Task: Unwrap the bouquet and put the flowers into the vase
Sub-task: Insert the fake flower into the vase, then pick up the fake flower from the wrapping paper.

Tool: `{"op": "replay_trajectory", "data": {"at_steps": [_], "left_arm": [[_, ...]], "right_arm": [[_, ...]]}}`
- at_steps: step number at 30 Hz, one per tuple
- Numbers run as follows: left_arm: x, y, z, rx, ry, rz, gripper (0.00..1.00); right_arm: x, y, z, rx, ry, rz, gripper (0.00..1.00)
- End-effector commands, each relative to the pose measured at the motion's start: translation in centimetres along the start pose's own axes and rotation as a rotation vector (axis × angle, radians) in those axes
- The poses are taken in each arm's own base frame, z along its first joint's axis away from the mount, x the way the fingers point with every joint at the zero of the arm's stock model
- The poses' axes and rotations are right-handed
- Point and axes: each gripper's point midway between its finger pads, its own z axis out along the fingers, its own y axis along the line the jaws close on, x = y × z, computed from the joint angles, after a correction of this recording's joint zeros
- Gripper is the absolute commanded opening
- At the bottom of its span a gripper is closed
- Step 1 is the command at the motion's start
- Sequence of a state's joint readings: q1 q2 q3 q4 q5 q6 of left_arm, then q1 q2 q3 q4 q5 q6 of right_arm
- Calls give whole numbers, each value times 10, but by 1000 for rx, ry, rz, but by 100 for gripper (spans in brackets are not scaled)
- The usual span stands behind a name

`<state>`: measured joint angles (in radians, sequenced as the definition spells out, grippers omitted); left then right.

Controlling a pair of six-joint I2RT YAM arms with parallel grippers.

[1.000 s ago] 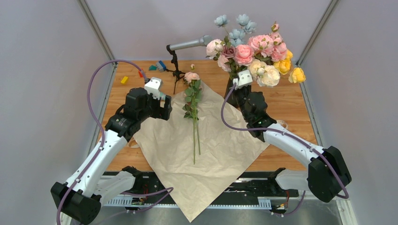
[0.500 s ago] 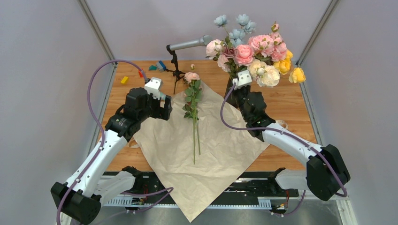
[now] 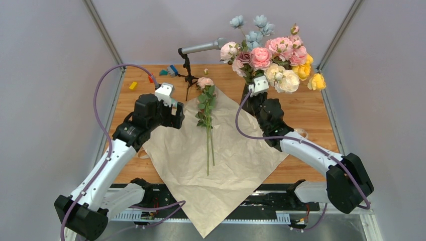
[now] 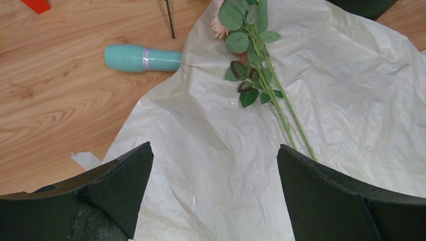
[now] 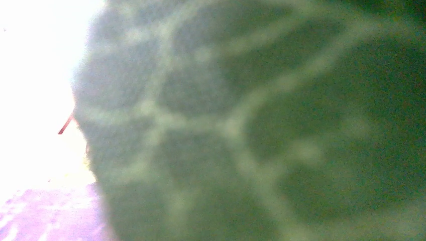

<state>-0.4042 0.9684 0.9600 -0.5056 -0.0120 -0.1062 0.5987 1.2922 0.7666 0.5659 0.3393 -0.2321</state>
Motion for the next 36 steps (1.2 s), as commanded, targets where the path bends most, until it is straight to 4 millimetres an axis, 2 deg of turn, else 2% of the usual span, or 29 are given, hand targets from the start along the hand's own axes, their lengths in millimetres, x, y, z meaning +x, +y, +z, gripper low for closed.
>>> {"op": "replay_trajectory", "data": {"at_steps": [1, 6, 20, 31, 36], "left_arm": [[-6, 1, -3, 3, -32, 4, 100], [-6, 1, -3, 3, -32, 3, 100], [-5, 1, -3, 3, -32, 2, 100], [0, -1, 0, 2, -15, -38, 100], [12, -16, 4, 56, 18, -176, 100]], "right_arm": [[48, 8, -9, -35, 162, -19, 0], [44, 8, -11, -46, 169, -23, 8], [37, 9, -21, -73, 169, -29, 45], [31, 20, -53, -128, 174, -14, 71], [28, 19, -78, -151, 191, 53, 83]]}}
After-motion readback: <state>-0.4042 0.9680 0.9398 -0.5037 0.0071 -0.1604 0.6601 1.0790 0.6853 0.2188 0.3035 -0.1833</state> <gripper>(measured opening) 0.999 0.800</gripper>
